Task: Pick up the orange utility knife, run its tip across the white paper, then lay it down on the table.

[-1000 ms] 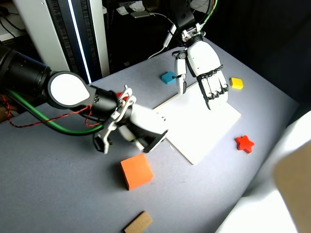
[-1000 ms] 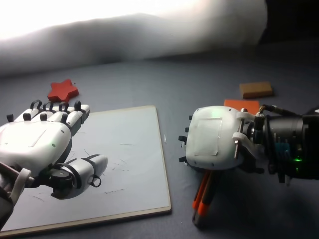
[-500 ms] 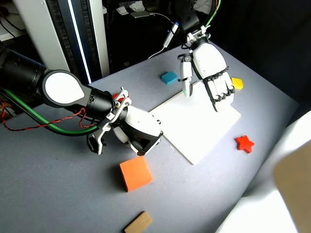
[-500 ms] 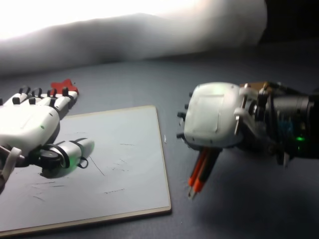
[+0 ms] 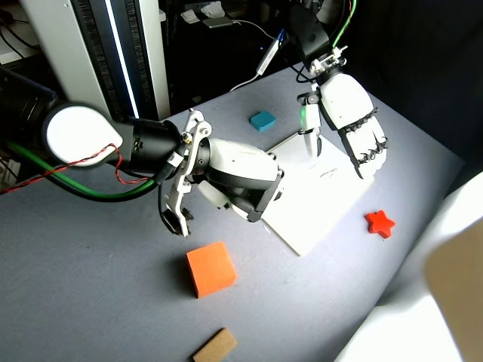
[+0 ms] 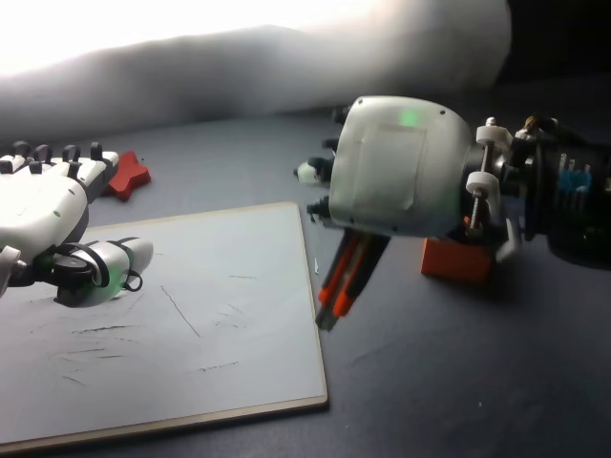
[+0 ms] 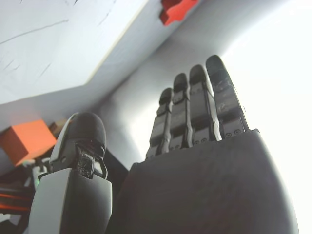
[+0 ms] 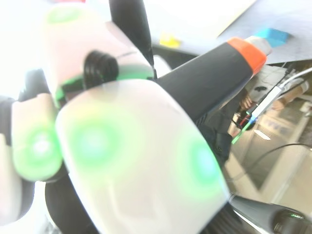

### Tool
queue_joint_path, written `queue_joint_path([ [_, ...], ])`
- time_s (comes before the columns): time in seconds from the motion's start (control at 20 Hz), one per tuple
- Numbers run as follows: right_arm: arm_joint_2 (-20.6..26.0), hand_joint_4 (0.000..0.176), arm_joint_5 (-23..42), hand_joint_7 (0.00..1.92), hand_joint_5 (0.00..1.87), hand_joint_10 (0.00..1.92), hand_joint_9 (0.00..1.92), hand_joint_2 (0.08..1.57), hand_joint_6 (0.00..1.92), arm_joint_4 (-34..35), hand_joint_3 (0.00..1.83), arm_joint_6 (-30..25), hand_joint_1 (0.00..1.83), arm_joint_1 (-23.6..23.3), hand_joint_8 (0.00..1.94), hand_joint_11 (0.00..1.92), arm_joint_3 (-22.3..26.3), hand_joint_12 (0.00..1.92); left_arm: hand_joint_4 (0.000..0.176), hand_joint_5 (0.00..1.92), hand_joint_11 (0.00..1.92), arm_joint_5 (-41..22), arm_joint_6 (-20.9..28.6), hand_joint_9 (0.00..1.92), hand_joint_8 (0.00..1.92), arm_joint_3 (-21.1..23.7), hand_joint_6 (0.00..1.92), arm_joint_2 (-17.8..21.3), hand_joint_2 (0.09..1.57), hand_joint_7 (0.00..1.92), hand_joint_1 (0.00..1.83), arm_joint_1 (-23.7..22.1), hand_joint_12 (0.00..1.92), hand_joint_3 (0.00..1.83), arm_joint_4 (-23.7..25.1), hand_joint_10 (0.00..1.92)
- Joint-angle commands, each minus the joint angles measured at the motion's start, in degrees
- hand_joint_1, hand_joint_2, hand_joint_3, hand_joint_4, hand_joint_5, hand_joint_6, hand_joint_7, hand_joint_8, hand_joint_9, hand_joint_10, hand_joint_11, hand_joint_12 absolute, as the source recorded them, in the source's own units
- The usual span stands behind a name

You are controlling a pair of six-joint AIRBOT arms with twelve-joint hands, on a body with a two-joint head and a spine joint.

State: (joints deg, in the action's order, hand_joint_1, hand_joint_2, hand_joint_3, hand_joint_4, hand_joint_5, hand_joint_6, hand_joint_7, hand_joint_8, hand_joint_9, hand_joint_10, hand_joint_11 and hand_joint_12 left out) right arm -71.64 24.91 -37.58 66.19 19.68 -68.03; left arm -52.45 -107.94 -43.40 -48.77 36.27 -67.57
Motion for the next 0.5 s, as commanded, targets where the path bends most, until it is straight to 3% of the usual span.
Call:
queue_joint_path([
  [0.0,-0.15,0.176,10.25,1.55,1.39,1.92,1.68,1.35,1.92,2.61,0.00,3.17,1.51,-0.14,1.94,1.76,-0.26,1.92,0.006,0.06,0.00,-4.25,-0.07,0.15,0.00,-0.33,0.00,0.26,1.37,0.15,0.19,-0.24,0.49,0.00,3.18,0.00],
  [0.2,-4.65,0.176,22.83,1.53,1.39,1.92,1.68,1.34,1.92,9.74,0.00,18.74,1.50,1.34,1.94,1.76,-6.08,1.92,0.006,0.05,0.00,-3.97,-0.07,0.14,0.00,-1.07,0.00,0.26,1.37,0.13,0.19,-0.03,0.46,0.00,3.16,0.01],
  [0.4,-8.94,0.176,29.59,1.54,1.38,1.92,1.68,1.35,1.92,8.63,0.00,25.09,1.48,2.84,1.94,1.76,-11.35,1.92,0.009,0.06,0.00,-3.87,-0.07,0.14,0.00,-1.73,0.00,0.26,1.38,0.14,0.17,-0.04,0.44,0.00,3.16,0.00],
  [0.45,-11.18,0.176,32.12,1.55,1.39,1.92,1.69,1.35,1.92,5.59,0.00,26.21,1.48,3.72,1.94,1.77,-14.21,1.92,0.005,0.06,0.00,-3.87,-0.07,0.13,0.00,-1.95,0.00,0.26,1.38,0.13,0.18,-0.06,0.42,0.00,3.16,0.00],
])
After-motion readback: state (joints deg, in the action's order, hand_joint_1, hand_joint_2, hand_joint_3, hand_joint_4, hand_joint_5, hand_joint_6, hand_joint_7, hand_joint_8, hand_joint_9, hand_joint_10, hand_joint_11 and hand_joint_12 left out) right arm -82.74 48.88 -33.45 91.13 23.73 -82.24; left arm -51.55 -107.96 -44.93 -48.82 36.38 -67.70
